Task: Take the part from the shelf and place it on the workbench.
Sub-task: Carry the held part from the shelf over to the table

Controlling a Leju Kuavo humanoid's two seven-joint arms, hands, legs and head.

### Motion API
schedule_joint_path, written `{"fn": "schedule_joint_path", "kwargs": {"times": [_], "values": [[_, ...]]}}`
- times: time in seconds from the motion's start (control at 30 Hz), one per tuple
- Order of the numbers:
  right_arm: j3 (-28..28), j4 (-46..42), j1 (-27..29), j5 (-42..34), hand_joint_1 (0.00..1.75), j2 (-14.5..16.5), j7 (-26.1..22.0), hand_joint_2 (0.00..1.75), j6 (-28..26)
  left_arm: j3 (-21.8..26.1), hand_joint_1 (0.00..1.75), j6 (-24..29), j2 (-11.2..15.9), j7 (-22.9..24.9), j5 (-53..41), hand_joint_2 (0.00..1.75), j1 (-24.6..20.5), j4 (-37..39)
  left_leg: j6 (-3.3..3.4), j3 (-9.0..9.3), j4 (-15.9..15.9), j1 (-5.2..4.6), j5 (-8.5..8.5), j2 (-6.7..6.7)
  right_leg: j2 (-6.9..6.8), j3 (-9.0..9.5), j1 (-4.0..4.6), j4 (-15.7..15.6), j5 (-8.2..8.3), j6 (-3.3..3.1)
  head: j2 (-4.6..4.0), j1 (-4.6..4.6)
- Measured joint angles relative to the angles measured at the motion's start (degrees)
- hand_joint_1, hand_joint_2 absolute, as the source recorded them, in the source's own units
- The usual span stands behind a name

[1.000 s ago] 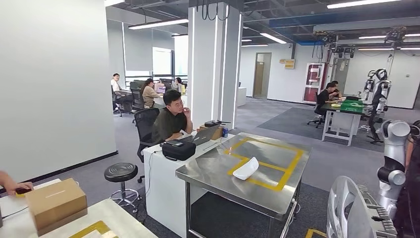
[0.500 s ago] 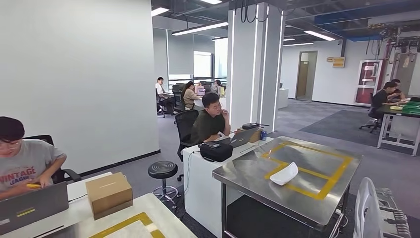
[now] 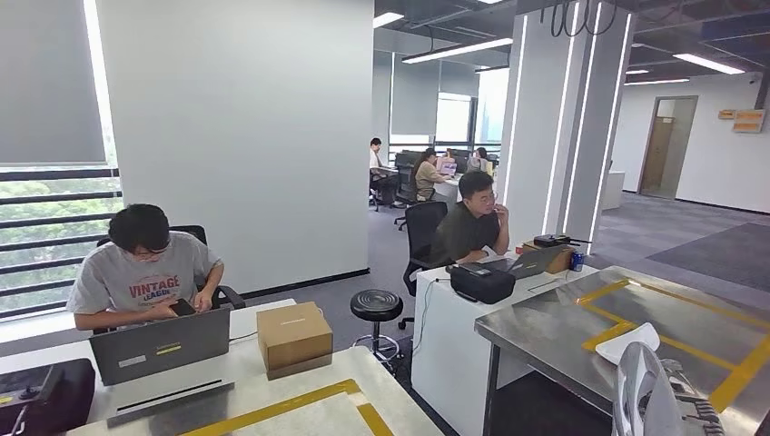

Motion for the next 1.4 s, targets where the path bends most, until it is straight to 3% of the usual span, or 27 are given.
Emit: {"fn": "schedule_joint_path", "kwargs": {"times": [0.07,0.13,0.17,0.23,0.27,0.3,0.37,0.4,0.47,0.5,0.53,0.6,0.67,0.7,0.77,0.83,0.9,0.97,1.0,1.03,1.07,1.13,1.2,1.23,1.27,1.3,1.4], "values": [[0.0,0.0,0.1,0.0,1.75,0.0,0.0,1.75,0.0,0.0,0.00,0.0,0.0,0.0,0.0,0.00,0.0,0.0,0.14,0.03,0.0,-0.22,0.17,-1.88,1.31,2.30,0.34,-6.4,4.39,-1.11,0.00,0.01],[0.0,0.0,0.1,0.0,1.75,0.0,0.0,1.75,0.0,0.0,0.00,0.0,-0.1,0.2,0.0,0.00,0.0,0.0,-0.07,-0.19,0.0,-0.29,0.47,-3.49,3.74,4.90,0.51,-12.8,7.30,-2.05,0.01,0.01],[0.0,0.0,0.0,0.0,1.75,0.0,0.0,1.75,0.1,0.0,0.00,0.0,-0.1,0.3,0.0,0.00,0.0,0.0,-0.35,-0.43,0.0,-0.18,0.69,-4.18,4.49,5.50,0.59,-14.2,7.69,-2.25,0.01,0.00],[0.0,0.1,-0.4,-0.1,1.75,0.0,0.0,1.75,0.3,0.0,0.00,0.0,-0.2,0.4,0.0,0.00,0.0,0.0,-1.16,-0.92,-0.2,0.03,1.28,-5.48,3.85,5.82,0.66,-15.2,7.77,-2.27,0.01,0.02],[0.1,0.1,-0.7,-0.1,1.75,0.1,0.0,1.75,0.5,0.0,0.00,0.0,-0.2,0.5,0.0,0.00,0.1,0.0,-1.52,-1.17,-0.1,-0.09,1.25,-4.96,3.05,6.01,0.59,-15.8,8.03,-2.24,0.01,0.02],[0.1,0.2,-0.9,-0.2,1.75,0.1,0.0,1.75,0.5,-0.1,0.00,0.0,-0.2,0.5,0.0,0.00,0.1,0.0,-1.83,-1.62,0.5,-0.29,0.63,-3.29,2.26,6.24,0.48,-16.5,8.38,-2.31,0.01,-0.02],[0.1,0.3,-1.1,-0.2,1.75,0.2,0.1,1.75,0.6,-0.1,0.00,0.0,-0.2,0.6,0.0,0.00,0.1,0.0,-2.29,-3.65,4.7,-0.41,-2.53,1.03,0.54,6.55,0.34,-17.5,9.01,-2.47,0.00,-0.10],[0.1,0.4,-1.1,-0.2,1.75,0.2,0.1,1.75,0.6,-0.1,0.00,0.0,-0.3,0.6,0.0,0.00,0.0,0.0,-2.52,-5.16,8.2,-0.18,-4.51,2.23,-0.26,6.53,0.35,-17.6,9.10,-2.59,0.00,-0.16],[0.1,0.6,-1.0,-0.2,1.75,0.2,0.1,1.75,0.6,-0.1,0.00,0.0,-0.3,0.8,0.0,0.00,-0.1,0.0,-2.96,-7.22,13.6,0.35,-6.62,2.47,-2.02,6.41,0.32,-17.5,9.07,-2.55,0.00,-0.13],[0.1,0.8,-1.0,-0.3,1.75,0.2,0.1,1.75,0.6,-0.1,0.00,-0.1,-0.3,0.8,0.0,0.00,0.0,0.0,-3.20,-6.84,13.7,0.55,-6.18,2.55,-2.86,6.38,0.27,-17.5,9.01,-2.45,0.00,-0.13],[0.1,0.9,-1.0,-0.3,1.75,0.2,0.2,1.75,0.6,-0.1,0.00,-0.1,-0.3,0.9,0.0,0.00,0.0,0.0,-3.40,-5.29,11.6,0.70,-4.80,2.91,-3.65,6.38,0.21,-17.3,8.90,-2.28,0.00,-0.11],[0.1,1.1,-1.0,-0.4,1.75,0.3,0.2,1.75,0.6,-0.1,0.00,-0.1,-0.2,1.0,0.0,0.00,0.0,0.0,-3.53,-0.65,4.1,0.57,-1.92,5.82,-4.95,6.39,0.27,-16.8,8.51,-1.66,0.00,-0.14],[0.1,1.1,-1.0,-0.5,1.75,0.3,0.2,1.75,0.6,-0.2,0.00,-0.1,-0.2,1.0,0.0,0.00,-0.1,0.0,-2.75,1.67,-0.2,0.14,-1.09,8.18,-5.97,6.40,0.54,-16.3,8.12,-1.01,0.01,-0.11],[0.1,1.1,-1.0,-0.5,1.75,0.3,0.2,1.75,0.6,-0.2,0.00,-0.1,-0.2,1.0,0.0,0.00,-0.1,0.0,-2.20,1.61,-0.5,-0.11,-1.28,8.16,-6.54,6.42,0.66,-16.2,8.04,-0.77,0.01,-0.10],[0.1,1.1,-1.0,-0.5,1.75,0.3,0.2,1.75,0.7,-0.3,0.00,-0.1,-0.3,1.0,0.0,0.00,0.0,0.0,-1.16,1.26,-0.6,-0.03,-0.98,6.49,-7.29,6.50,0.54,-16.2,7.75,-0.33,0.00,-0.10],[0.1,1.1,-1.0,-0.6,1.75,0.3,0.2,1.75,0.7,-0.4,0.00,-0.1,-0.3,1.0,0.0,0.00,0.0,0.0,-0.41,1.11,-0.8,0.20,-0.58,4.83,-4.82,5.77,0.17,-14.1,5.89,0.15,0.01,-0.10],[0.1,1.2,-0.8,-0.6,1.75,0.3,0.3,1.75,0.7,-0.4,0.00,-0.1,-0.4,1.0,0.1,0.00,-0.1,0.0,0.05,1.02,-0.8,0.27,-0.32,3.07,-1.23,3.01,-0.07,-7.5,2.11,0.37,0.01,-0.05],[0.1,1.4,-0.8,-0.6,1.75,0.3,0.3,1.75,0.7,-0.4,0.00,-0.1,-0.6,1.0,0.1,0.00,-0.1,0.0,0.31,0.99,-0.8,0.05,-0.17,1.19,-0.18,-0.19,-0.05,-0.6,-0.30,0.27,0.00,-0.01],[0.1,1.6,-0.8,-0.7,1.75,0.3,0.3,1.75,0.7,-0.4,0.00,-0.1,-0.7,1.0,0.1,0.00,-0.1,0.0,0.39,1.01,-0.8,-0.09,-0.12,0.25,-0.04,-0.79,-0.02,0.4,0.10,0.08,0.00,0.00],[0.1,1.7,-0.8,-0.7,1.75,0.3,0.3,1.75,0.7,-0.4,0.00,-0.1,-0.7,1.0,0.1,0.00,0.0,0.0,0.45,1.07,-0.8,-0.23,-0.07,-0.69,0.16,-0.37,0.06,-0.9,1.65,-0.24,0.00,0.01],[0.1,1.7,-0.8,-0.7,1.75,0.3,0.3,1.75,0.7,-0.4,0.00,-0.1,-0.8,1.0,0.2,0.00,0.0,0.0,0.47,1.16,-0.8,-0.34,-0.04,-1.56,0.68,0.97,0.15,-4.3,3.97,-0.68,0.00,0.01],[0.1,1.8,-0.9,-0.7,1.75,0.3,0.3,1.75,0.8,-0.4,0.00,-0.1,-0.9,1.0,0.2,0.00,0.0,0.0,0.35,1.13,-0.8,-0.42,0.08,-3.08,3.39,4.10,0.22,-11.6,7.54,-1.61,-0.01,-0.02],[0.1,1.8,-1.1,-0.7,1.75,0.3,0.3,1.75,0.9,-0.4,0.00,-0.1,-1.1,1.0,0.3,0.00,-0.1,0.0,-0.18,0.61,-0.7,-0.19,0.42,-4.24,5.02,5.50,0.31,-14.9,8.32,-2.00,0.00,0.00],[0.1,1.8,-1.1,-0.7,1.75,0.3,0.4,1.75,1.0,-0.4,0.00,-0.1,-1.2,1.0,0.3,0.00,0.0,0.0,-0.58,0.29,-0.8,-0.07,0.67,-4.84,4.55,5.57,0.42,-15.3,8.38,-1.99,0.01,-0.01],[0.2,1.8,-1.3,-0.7,1.75,0.3,0.4,1.75,1.1,-0.4,0.00,-0.1,-1.2,1.0,0.3,0.00,0.0,0.0,-0.92,0.00,-0.8,-0.02,0.79,-4.87,3.80,5.67,0.39,-15.8,8.48,-2.04,0.02,0.02],[0.2,1.9,-1.3,-0.7,1.75,0.3,0.4,1.75,1.1,-0.4,0.00,-0.1,-1.2,1.0,0.3,0.00,0.1,0.0,-1.25,-0.33,-0.6,-0.22,0.54,-3.45,3.04,5.80,0.30,-16.3,8.69,-2.12,0.01,-0.05],[0.4,2.0,-1.4,-0.8,1.75,0.3,0.6,1.75,1.2,-0.4,0.00,-0.1,-1.2,1.0,0.3,0.00,0.1,0.0,-2.19,-3.36,5.6,-0.33,-3.67,2.59,0.79,6.13,0.17,-17.4,9.26,-2.40,0.00,-0.12]]}}
